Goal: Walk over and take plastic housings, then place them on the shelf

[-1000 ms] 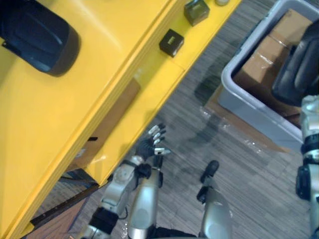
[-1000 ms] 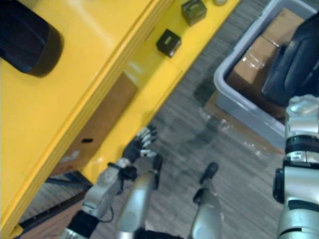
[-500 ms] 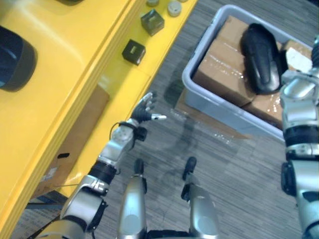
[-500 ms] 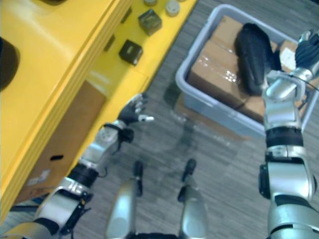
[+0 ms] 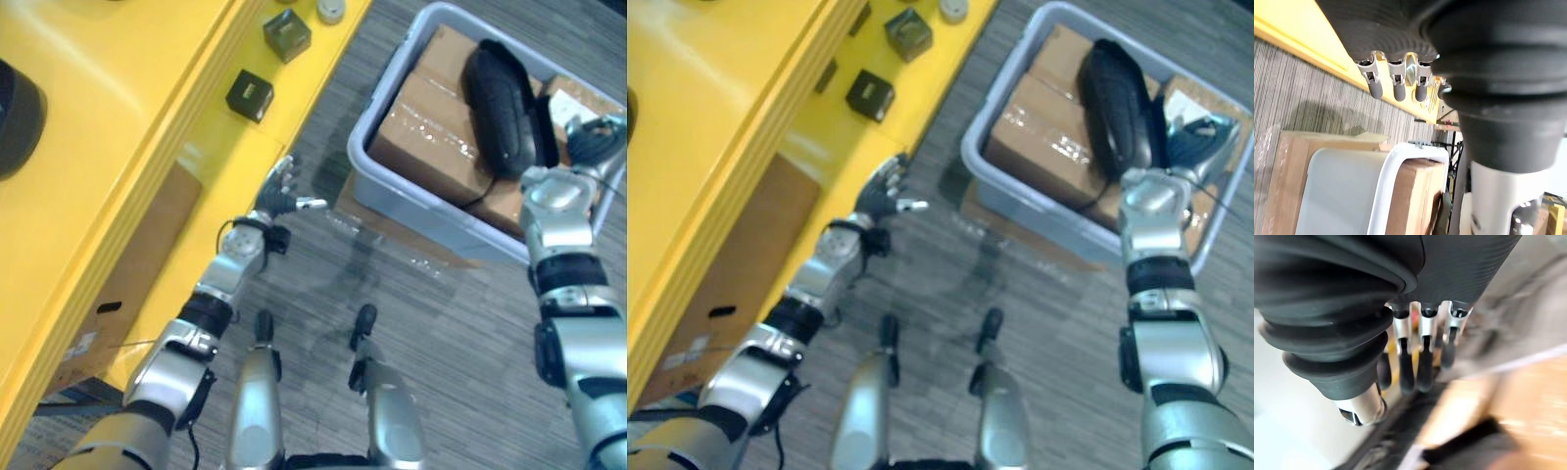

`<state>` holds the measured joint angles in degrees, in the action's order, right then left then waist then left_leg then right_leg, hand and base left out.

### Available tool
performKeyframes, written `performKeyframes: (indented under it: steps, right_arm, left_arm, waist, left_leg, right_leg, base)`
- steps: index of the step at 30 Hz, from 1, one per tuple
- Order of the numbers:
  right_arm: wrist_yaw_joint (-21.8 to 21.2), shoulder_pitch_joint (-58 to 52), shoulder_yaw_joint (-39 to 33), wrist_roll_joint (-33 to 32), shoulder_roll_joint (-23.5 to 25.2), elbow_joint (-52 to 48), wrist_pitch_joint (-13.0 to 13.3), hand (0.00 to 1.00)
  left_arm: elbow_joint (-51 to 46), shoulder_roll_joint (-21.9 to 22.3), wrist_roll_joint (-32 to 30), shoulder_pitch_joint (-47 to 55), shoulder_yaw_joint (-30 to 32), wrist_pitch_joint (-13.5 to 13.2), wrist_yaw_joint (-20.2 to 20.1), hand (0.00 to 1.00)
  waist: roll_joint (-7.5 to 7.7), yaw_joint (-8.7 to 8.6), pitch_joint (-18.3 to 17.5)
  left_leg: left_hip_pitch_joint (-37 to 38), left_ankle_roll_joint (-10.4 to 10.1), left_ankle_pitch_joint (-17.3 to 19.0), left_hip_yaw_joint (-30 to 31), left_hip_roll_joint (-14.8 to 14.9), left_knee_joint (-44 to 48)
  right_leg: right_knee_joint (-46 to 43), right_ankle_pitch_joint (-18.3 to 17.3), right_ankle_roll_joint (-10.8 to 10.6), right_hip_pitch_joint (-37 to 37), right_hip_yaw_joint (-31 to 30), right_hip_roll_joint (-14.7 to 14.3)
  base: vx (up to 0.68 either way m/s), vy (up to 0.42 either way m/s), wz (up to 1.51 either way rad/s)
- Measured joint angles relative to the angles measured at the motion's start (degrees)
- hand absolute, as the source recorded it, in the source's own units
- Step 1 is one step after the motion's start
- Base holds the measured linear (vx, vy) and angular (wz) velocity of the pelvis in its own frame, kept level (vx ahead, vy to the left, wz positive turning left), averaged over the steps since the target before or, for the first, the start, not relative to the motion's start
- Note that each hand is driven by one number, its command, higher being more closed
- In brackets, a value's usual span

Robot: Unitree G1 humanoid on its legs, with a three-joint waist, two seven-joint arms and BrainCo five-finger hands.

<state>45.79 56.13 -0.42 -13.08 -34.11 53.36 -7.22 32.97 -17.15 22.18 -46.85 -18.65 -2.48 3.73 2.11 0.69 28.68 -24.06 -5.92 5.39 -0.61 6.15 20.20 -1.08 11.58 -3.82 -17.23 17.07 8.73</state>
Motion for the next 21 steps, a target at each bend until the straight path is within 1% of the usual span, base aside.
performKeyframes:
  steps: [3,5,6,7,9,10,11,13,14,15,16,17,18,19,20,21]
  right_arm:
    - [0.7,2.1,-1.9,-0.9,-0.1,1.9,-0.7,0.0]
    - [0.6,3.9,-2.3,-0.8,-1.2,2.0,-2.6,0.0]
    - [0.3,5.1,-2.3,-0.7,-2.3,2.0,-4.2,0.0]
    - [-0.2,5.6,-2.7,-0.6,-3.1,2.0,-5.1,0.0]
    - [-1.1,5.3,-3.0,-0.6,-3.9,2.1,-6.1,0.0]
    - [-1.1,4.7,-3.1,-0.3,-5.5,2.1,-6.8,0.0]
    - [-1.1,4.5,-3.2,0.3,-6.4,2.1,-6.9,0.0]
    - [-0.3,3.4,-4.1,0.6,-8.9,2.1,-7.2,0.0]
    - [-0.1,3.1,-4.0,0.6,-9.4,2.1,-7.3,0.0]
    - [0.8,2.6,-4.0,1.0,-9.9,2.2,-8.2,0.0]
    - [1.4,2.6,-4.0,1.0,-10.0,2.4,-8.8,0.0]
    - [2.9,2.6,-3.9,1.0,-10.4,3.1,-9.3,0.0]
    - [3.5,2.6,-3.9,1.0,-10.7,3.5,-9.5,0.0]
    - [4.8,2.5,-3.8,0.9,-11.3,3.8,-10.3,0.0]
    - [5.8,2.4,-3.8,0.8,-12.9,4.0,-11.2,0.0]
    - [5.9,2.2,-3.8,0.8,-14.3,4.0,-11.8,0.0]
  left_arm:
    - [0.0,0.1,0.1,-0.4,0.0,-1.1,-0.2,0.0]
    - [-0.2,0.1,0.4,-0.2,0.3,-1.1,-0.7,0.0]
    - [-0.6,0.0,1.0,0.5,0.9,-1.1,-1.6,0.0]
    - [-1.2,0.0,2.5,2.3,1.7,-0.7,-2.2,0.0]
    - [-2.7,0.0,3.6,6.5,2.7,0.1,-2.4,0.0]
    - [-4.7,0.0,5.7,11.3,3.1,1.5,-2.8,0.0]
    - [-5.5,0.0,6.6,13.2,3.2,1.9,-3.0,0.0]
    - [-6.6,0.5,6.5,20.5,3.9,2.3,-3.4,0.0]
    - [-6.9,0.7,6.5,22.2,4.0,2.4,-3.4,0.0]
    - [-7.2,0.9,6.3,25.7,3.9,2.5,-3.4,0.0]
    - [-7.2,1.7,5.9,28.0,3.8,2.5,-3.4,0.0]
    - [-7.3,2.1,4.0,30.8,3.8,2.1,-3.4,0.0]
    - [-7.4,2.6,3.4,32.1,3.6,1.8,-3.4,0.0]
    - [-7.7,3.2,1.4,34.0,2.9,1.4,-3.4,0.0]
    - [-8.3,4.2,-0.2,35.9,2.0,1.2,-3.4,0.0]
    - [-9.0,4.8,-0.8,37.2,1.6,1.0,-3.4,0.0]
  waist:
    - [0.0,-0.1,0.0]
    - [-0.13,0.06,-0.1]
    - [-0.14,0.3,-0.1]
    - [-0.24,0.42,0.0]
    - [-0.34,0.76,-0.1]
    - [-1.03,1.64,-0.1]
    - [-1.43,2.04,-0.1]
    - [-3.17,3.96,-0.1]
    - [-3.57,4.43,-0.2]
    - [-4.23,5.66,-0.2]
    - [-4.73,6.17,-0.2]
    - [-5.51,6.76,-0.2]
    - [-5.96,6.97,-0.1]
    - [-6.56,7.32,-0.2]
    - [-7.32,7.66,-0.3]
    - [-7.73,7.87,-0.2]
  left_leg:
    - [-0.2,0.0,0.0,0.1,-0.1,0.2]
    - [-1.3,0.0,0.0,0.2,-0.1,0.5]
    - [-2.3,0.1,0.0,0.4,-0.1,0.8]
    - [-3.1,0.1,0.0,0.8,-0.1,1.5]
    - [-3.2,0.1,0.0,1.2,-0.3,1.6]
    - [-3.7,0.1,0.0,1.8,-0.5,1.8]
    - [-4.0,0.1,0.0,2.0,-0.5,2.0]
    - [-4.7,0.2,0.0,3.2,-0.9,2.4]
    - [-4.9,0.2,0.0,3.5,-0.9,2.5]
    - [-5.0,0.2,0.0,3.6,-1.0,2.5]
    - [-5.0,0.2,0.0,3.9,-1.1,2.6]
    - [-5.1,0.3,0.1,4.2,-1.3,3.0]
    - [-5.1,0.5,0.2,4.4,-1.4,3.3]
    - [-5.3,0.7,0.4,4.5,-1.6,3.7]
    - [-5.7,1.0,0.6,4.6,-1.8,4.4]
    - [-6.1,1.1,0.8,4.7,-1.9,4.7]
  right_leg:
    - [0.0,0.0,0.0,-0.1,0.0,0.1]
    - [-0.1,0.0,0.0,-0.9,0.0,0.1]
    - [-0.2,0.0,0.0,-1.7,0.1,0.1]
    - [-0.2,0.0,0.1,-2.0,0.3,0.1]
    - [-0.3,0.0,0.0,-2.0,0.6,0.1]
    - [-0.4,0.0,0.0,-2.0,1.3,0.3]
    - [-0.4,0.0,0.0,-2.0,1.6,0.3]
    - [-0.5,-0.1,-0.1,-2.0,2.6,0.4]
    - [-0.5,-0.1,-0.1,-1.9,2.9,0.4]
    - [-0.6,-0.2,-0.2,-1.9,3.1,0.4]
    - [-0.8,-0.4,-0.2,-1.8,3.2,0.5]
    - [-1.4,-0.8,-0.4,-1.8,3.5,0.8]
    - [-1.6,-1.0,-0.4,-1.6,3.6,0.9]
    - [-1.9,-1.1,-0.5,-1.6,3.8,1.1]
    - [-2.1,-1.2,-0.6,-1.6,4.0,1.3]
    - [-2.1,-1.2,-0.7,-1.7,4.1,1.4]
  base:
    - [-0.01,0.034,-0.01]
    - [-0.06,0.026,0.02]
    - [-0.07,0.017,0.07]
    - [-0.05,0.015,0.09]
    - [-0.03,0.021,0.11]
    - [-0.01,0.025,0.15]
    - [-0.01,0.032,0.22]
    - [-0.02,0.027,0.23]
    - [-0.01,0.024,0.19]
    - [-0.01,0.023,0.13]
    - [-0.02,0.031,0.14]
    - [-0.02,0.03,0.14]
    - [-0.03,0.042,0.14]
    - [-0.03,0.056,0.1]
    - [-0.04,0.061,0.09]
    - [-0.04,0.063,0.07]
